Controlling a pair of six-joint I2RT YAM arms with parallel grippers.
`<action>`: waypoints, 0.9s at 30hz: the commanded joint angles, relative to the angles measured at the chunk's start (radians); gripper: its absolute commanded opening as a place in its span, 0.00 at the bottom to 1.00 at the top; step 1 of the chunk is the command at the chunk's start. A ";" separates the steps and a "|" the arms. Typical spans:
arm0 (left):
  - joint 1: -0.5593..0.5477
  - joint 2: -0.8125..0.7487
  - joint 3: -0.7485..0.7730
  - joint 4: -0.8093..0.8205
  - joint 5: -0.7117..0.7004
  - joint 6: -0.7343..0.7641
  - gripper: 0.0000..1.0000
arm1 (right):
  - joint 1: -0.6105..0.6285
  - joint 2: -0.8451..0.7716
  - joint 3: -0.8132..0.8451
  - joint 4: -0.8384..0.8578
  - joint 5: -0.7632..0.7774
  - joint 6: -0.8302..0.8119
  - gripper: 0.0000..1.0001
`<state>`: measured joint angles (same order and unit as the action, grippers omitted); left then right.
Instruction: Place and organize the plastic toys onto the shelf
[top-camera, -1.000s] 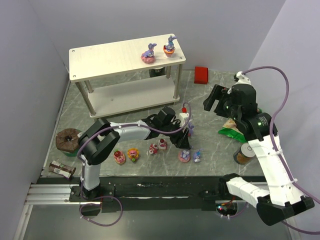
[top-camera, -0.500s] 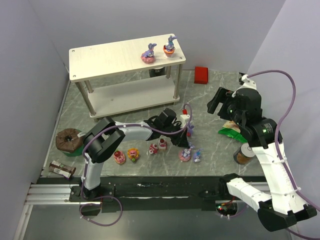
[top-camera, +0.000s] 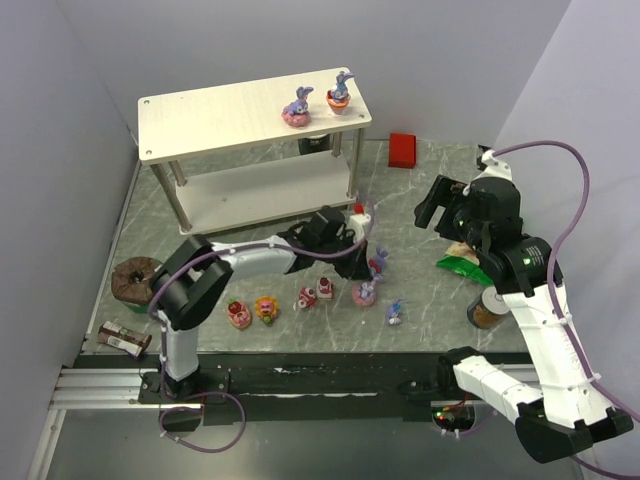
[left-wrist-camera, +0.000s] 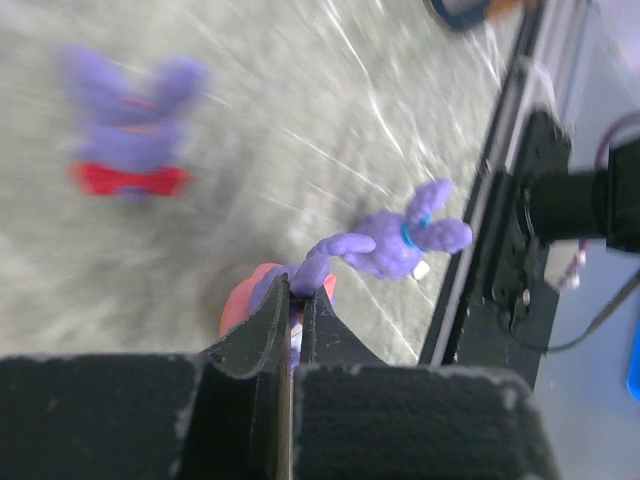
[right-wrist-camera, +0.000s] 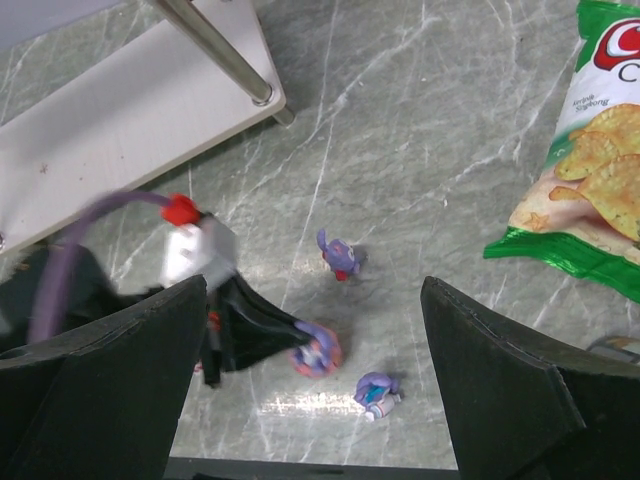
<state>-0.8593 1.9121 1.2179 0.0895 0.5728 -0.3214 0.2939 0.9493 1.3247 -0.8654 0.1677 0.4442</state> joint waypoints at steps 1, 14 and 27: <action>0.066 -0.183 0.089 -0.048 -0.103 -0.019 0.01 | -0.007 0.002 -0.016 0.048 0.006 -0.004 0.94; 0.270 -0.364 0.440 -0.468 -0.346 -0.002 0.01 | -0.010 0.057 -0.030 0.115 -0.019 -0.002 0.93; 0.496 -0.441 0.652 -0.654 -0.340 0.015 0.01 | -0.010 0.115 -0.016 0.152 -0.043 -0.010 0.93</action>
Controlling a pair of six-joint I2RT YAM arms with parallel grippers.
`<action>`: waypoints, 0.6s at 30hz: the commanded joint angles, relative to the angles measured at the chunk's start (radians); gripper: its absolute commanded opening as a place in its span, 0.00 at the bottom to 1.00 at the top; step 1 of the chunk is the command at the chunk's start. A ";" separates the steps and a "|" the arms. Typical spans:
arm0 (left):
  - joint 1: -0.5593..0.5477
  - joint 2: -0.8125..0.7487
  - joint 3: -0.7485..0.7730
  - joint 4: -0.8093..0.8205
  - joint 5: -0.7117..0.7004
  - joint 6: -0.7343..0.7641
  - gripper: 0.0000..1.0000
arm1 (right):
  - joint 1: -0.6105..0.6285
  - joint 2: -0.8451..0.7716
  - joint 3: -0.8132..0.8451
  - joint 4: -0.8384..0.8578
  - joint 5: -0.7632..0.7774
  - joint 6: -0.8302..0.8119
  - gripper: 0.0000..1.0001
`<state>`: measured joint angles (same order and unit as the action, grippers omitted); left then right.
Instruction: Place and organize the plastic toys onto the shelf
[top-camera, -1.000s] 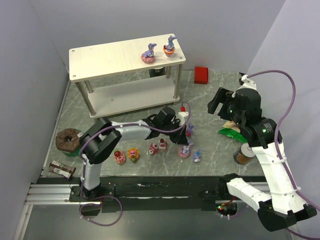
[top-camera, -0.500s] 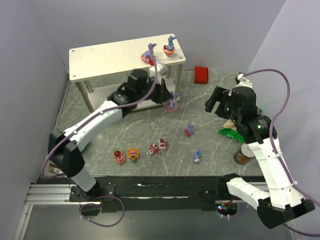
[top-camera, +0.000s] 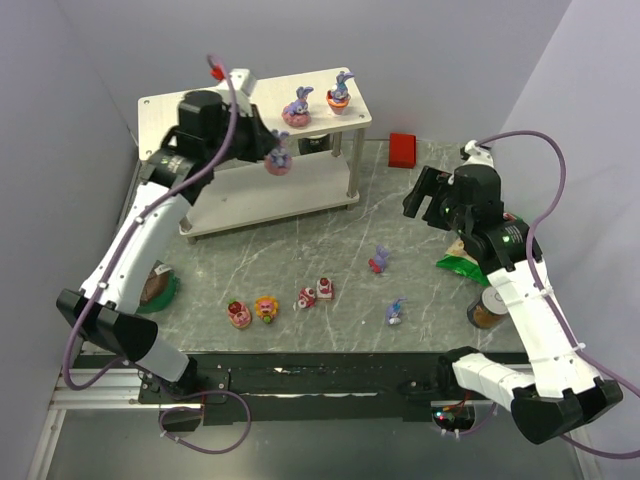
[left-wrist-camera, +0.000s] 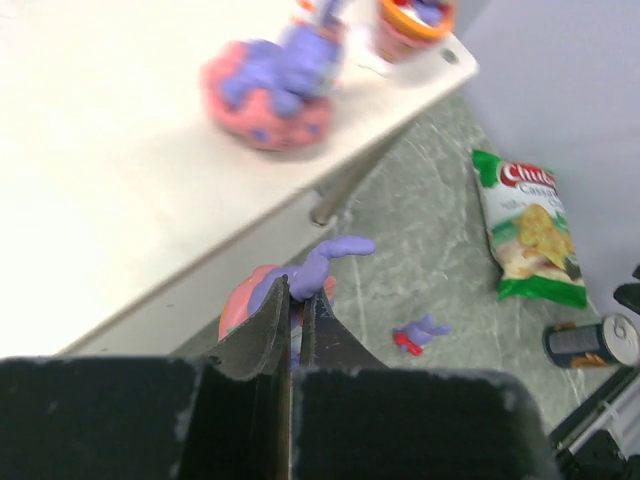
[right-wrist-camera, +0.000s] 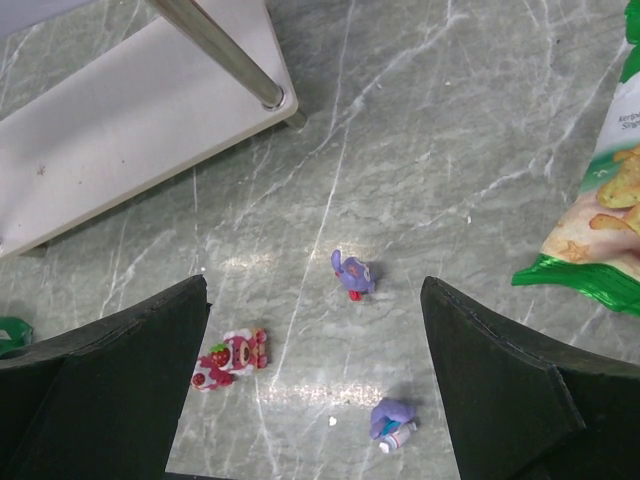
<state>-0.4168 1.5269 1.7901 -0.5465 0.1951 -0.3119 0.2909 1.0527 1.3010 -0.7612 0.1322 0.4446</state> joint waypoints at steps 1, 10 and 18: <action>0.062 -0.057 0.097 -0.020 0.049 0.007 0.01 | -0.007 0.021 0.012 0.046 -0.011 -0.009 0.93; 0.193 0.016 0.234 -0.030 0.151 0.014 0.01 | -0.010 0.061 0.030 0.054 -0.019 -0.023 0.93; 0.253 0.174 0.425 -0.093 0.279 0.005 0.01 | -0.015 0.101 0.058 0.057 -0.026 -0.037 0.93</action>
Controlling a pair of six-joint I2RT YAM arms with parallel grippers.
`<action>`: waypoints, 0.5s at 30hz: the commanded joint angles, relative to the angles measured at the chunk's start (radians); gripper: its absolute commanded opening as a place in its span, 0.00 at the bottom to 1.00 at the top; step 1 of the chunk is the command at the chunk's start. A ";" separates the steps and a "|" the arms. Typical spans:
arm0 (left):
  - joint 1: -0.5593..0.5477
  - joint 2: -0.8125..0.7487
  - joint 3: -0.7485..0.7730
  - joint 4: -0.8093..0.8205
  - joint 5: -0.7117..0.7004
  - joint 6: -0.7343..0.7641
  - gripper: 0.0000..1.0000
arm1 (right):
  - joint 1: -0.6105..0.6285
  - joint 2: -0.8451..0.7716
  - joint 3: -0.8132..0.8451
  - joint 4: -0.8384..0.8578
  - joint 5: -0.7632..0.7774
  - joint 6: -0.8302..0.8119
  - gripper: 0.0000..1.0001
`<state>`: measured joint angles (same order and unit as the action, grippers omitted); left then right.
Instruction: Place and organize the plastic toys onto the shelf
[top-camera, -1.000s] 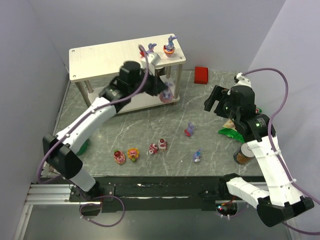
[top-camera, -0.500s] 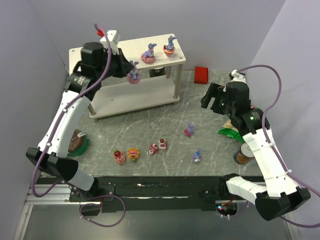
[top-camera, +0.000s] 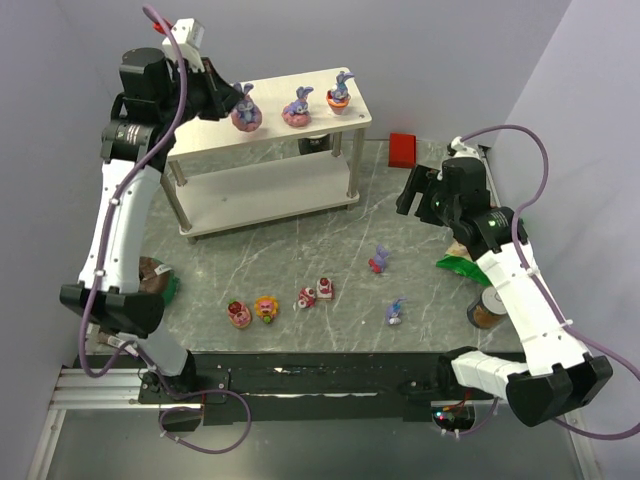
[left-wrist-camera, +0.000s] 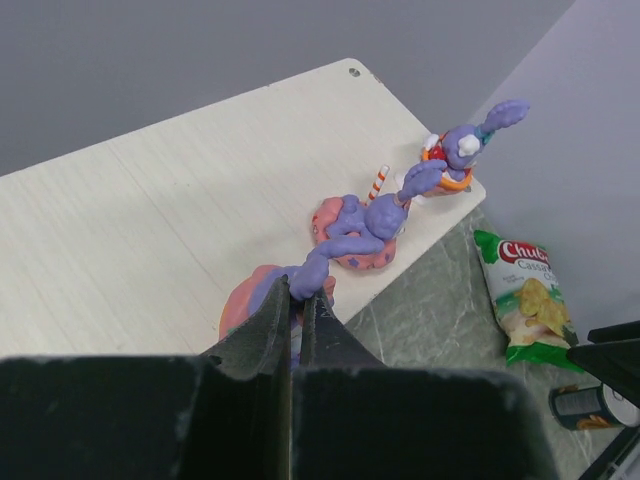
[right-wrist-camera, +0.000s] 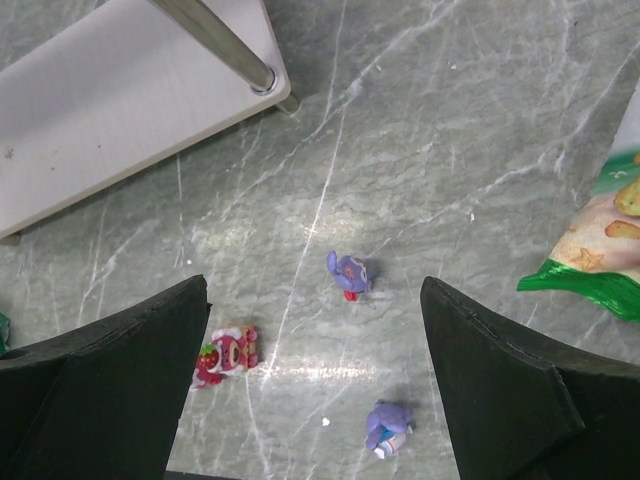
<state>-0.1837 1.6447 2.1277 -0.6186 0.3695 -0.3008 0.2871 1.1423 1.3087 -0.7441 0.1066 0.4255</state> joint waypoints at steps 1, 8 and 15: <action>0.026 0.067 0.095 -0.026 0.130 -0.012 0.01 | -0.011 0.013 0.050 0.041 -0.001 -0.019 0.93; 0.062 0.099 0.115 -0.052 0.175 -0.021 0.01 | -0.016 0.017 0.046 0.049 -0.007 -0.019 0.93; 0.082 0.128 0.121 -0.092 0.192 -0.023 0.01 | -0.017 0.033 0.047 0.057 -0.024 -0.016 0.93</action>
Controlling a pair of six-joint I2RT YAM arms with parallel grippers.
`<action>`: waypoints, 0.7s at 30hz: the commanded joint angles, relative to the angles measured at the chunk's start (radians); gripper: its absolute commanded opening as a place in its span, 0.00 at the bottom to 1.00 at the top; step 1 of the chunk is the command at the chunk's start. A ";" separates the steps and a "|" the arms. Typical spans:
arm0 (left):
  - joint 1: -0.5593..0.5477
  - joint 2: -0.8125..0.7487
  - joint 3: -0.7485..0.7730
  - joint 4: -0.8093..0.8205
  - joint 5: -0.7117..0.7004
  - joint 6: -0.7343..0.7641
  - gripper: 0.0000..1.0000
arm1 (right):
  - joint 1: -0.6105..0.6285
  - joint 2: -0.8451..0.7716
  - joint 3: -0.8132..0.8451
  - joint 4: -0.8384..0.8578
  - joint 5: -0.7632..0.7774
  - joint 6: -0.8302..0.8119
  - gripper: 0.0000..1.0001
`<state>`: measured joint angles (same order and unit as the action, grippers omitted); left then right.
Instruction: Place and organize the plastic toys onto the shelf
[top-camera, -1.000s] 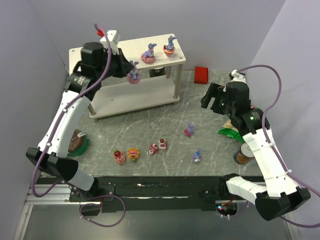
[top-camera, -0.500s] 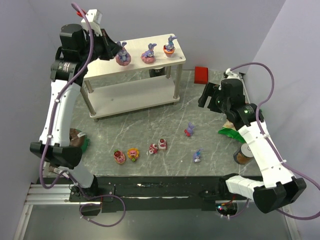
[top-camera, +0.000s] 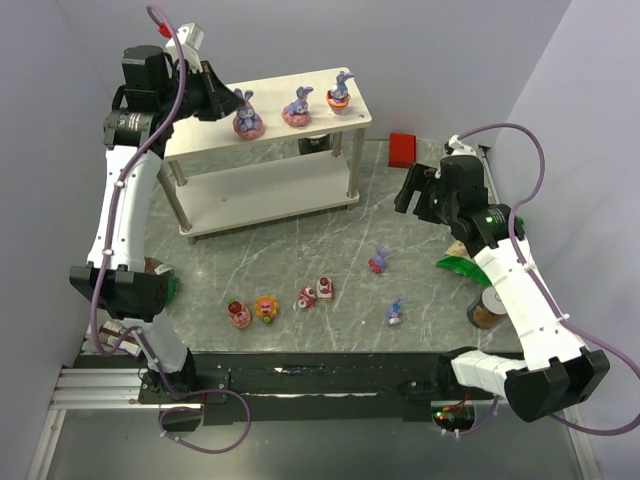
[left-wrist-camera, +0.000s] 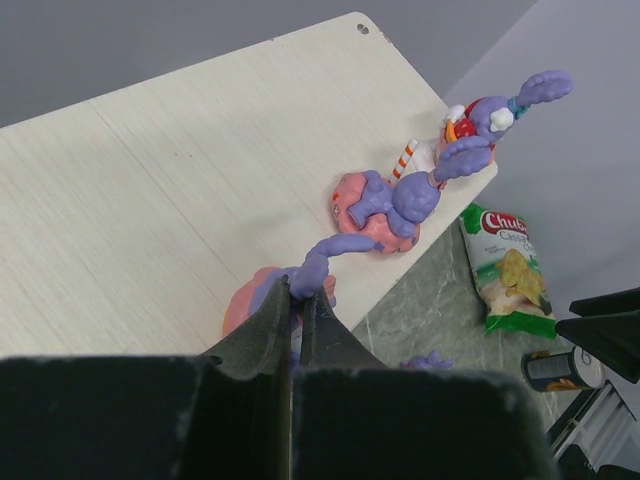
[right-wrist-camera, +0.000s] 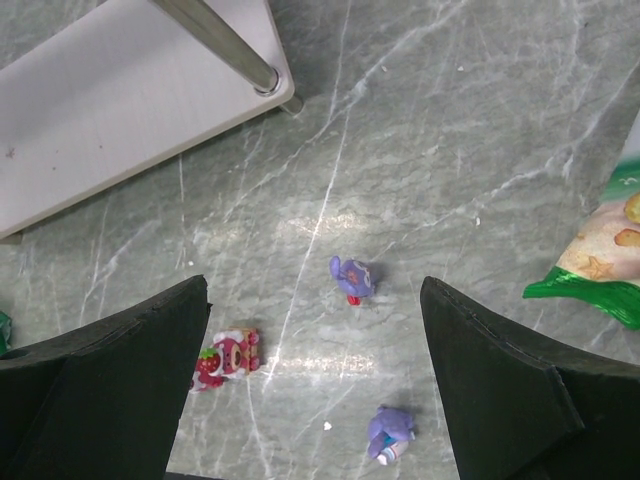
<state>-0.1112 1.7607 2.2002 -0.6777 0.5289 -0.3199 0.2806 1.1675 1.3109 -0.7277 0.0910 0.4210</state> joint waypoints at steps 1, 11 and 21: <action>0.011 0.017 0.053 -0.034 0.037 -0.004 0.02 | -0.011 0.011 0.047 0.040 -0.008 -0.011 0.93; 0.059 0.094 0.092 -0.033 0.151 -0.096 0.08 | -0.009 0.014 0.039 0.047 -0.022 -0.001 0.93; 0.094 0.120 0.046 0.046 0.290 -0.180 0.15 | -0.011 0.003 0.013 0.054 -0.022 0.021 0.93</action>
<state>-0.0265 1.8587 2.2581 -0.6590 0.7231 -0.4530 0.2768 1.1873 1.3167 -0.7170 0.0631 0.4297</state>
